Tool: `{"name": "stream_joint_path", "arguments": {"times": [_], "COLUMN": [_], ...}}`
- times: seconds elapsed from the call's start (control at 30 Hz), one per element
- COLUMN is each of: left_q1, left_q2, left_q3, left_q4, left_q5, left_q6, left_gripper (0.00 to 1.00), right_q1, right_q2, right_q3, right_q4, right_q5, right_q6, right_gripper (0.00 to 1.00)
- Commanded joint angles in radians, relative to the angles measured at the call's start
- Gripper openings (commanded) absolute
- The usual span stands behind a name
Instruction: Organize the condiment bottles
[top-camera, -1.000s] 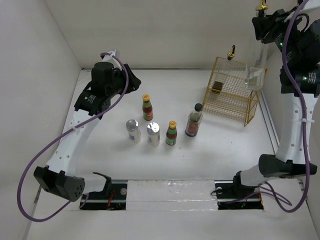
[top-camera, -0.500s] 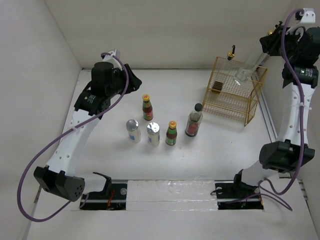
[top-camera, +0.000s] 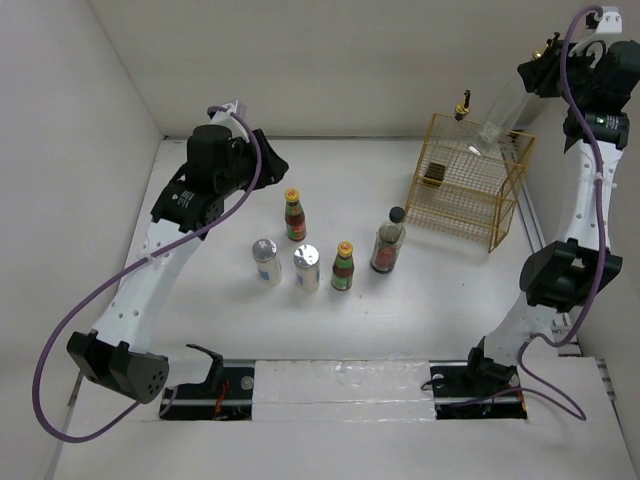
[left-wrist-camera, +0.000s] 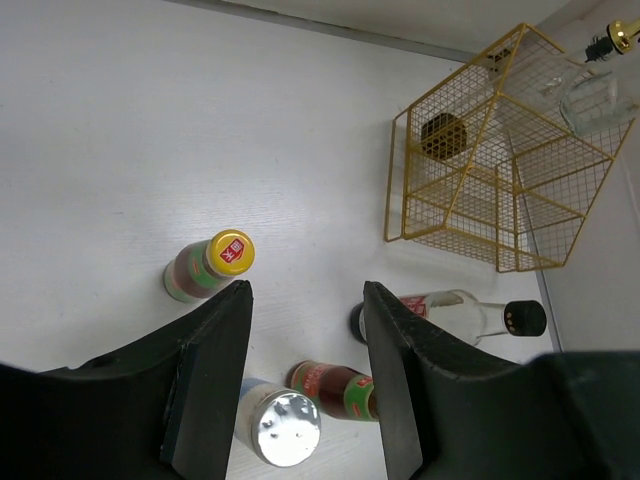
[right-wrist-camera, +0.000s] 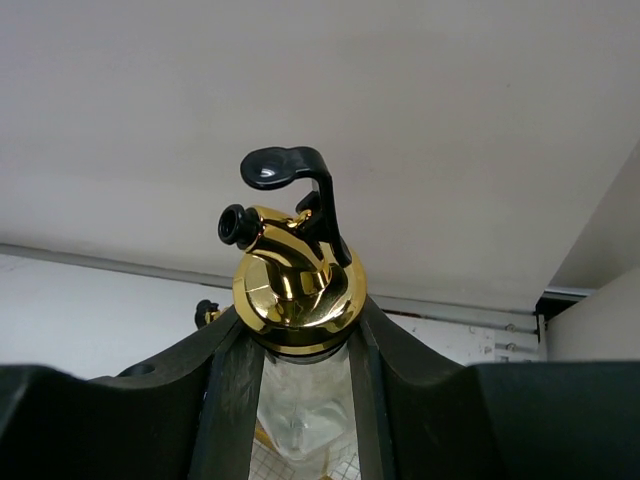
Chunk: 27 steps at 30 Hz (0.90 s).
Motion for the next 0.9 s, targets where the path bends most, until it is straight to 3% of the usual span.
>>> {"name": "stream_joint_path", "arguments": {"times": [0.0, 0.4, 0.87], "left_q1": [-0.002, -0.002, -0.002], "left_q2": [-0.006, 0.003, 0.032], "left_q3": [0.030, 0.030, 0.021], "left_q4": [0.032, 0.032, 0.032], "left_q5": [-0.005, -0.005, -0.005], "left_q6": [-0.005, -0.005, -0.005], "left_gripper": [0.44, 0.46, 0.46], "right_q1": [-0.003, -0.003, -0.003], "right_q2": [-0.022, 0.078, 0.043], "right_q3": [0.118, 0.193, -0.083], "right_q4": [0.182, 0.105, 0.071], "right_q5": [-0.062, -0.168, -0.153], "right_q6": [0.005, -0.096, -0.187], "right_gripper": [0.00, 0.00, 0.00]}}
